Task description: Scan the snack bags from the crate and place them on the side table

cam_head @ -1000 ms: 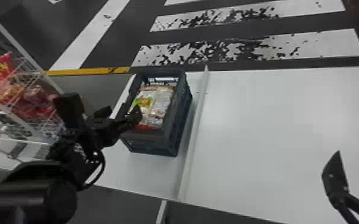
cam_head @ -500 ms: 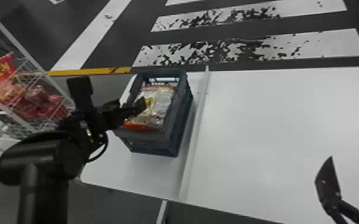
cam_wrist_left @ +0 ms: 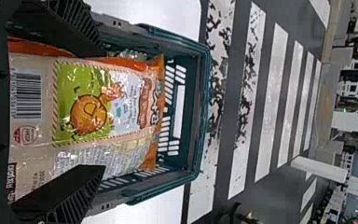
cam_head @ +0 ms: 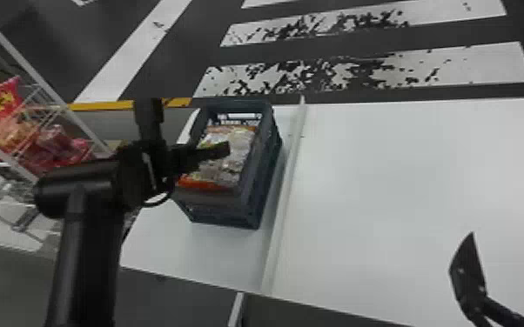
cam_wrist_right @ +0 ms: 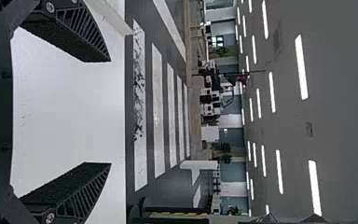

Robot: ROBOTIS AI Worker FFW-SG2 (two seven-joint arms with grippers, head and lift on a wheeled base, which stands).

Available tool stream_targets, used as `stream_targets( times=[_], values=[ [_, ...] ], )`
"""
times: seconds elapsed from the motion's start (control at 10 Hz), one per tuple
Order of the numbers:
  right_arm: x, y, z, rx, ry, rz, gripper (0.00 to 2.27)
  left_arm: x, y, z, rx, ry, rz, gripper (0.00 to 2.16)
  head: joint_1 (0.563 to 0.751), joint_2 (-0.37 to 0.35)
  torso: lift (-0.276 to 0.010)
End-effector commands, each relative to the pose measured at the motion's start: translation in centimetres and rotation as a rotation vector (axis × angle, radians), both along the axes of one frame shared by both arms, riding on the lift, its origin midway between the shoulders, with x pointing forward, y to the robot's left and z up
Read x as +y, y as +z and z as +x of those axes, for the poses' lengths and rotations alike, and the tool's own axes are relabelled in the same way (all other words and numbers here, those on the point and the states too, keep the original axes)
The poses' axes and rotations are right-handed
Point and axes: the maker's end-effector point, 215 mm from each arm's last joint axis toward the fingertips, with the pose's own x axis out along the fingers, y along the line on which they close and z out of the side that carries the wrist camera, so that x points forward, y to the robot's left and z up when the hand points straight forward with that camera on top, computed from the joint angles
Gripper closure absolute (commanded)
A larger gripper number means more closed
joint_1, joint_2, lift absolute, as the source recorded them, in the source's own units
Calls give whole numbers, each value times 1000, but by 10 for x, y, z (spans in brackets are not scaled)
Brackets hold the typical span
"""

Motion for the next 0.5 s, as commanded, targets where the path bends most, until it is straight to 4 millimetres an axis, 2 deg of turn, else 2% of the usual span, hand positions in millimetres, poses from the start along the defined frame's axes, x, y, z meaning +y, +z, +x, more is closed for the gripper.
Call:
stream_targets(
  times=[0.0, 0.1, 0.2, 0.3, 0.4],
  values=[
    [0, -3, 0, 9, 0, -4, 87, -6, -14, 11, 44, -33, -17, 97, 695, 350, -81],
    [0, -4, 1, 11, 1, -7, 87, -13, -27, 7, 103, -64, -38, 751, 695, 350, -81],
    [1, -5, 2, 18, 2, -11, 87, -8, -36, 6, 122, -31, 7, 1889, 695, 338, -81],
    [1, -7, 3, 25, 3, -15, 87, -1, -38, 3, 130, -32, 36, 2135, 695, 341, -81],
    [1, -9, 5, 30, 4, -21, 87, 3, -35, 2, 129, -38, 27, 2135, 695, 349, -81]
  ],
)
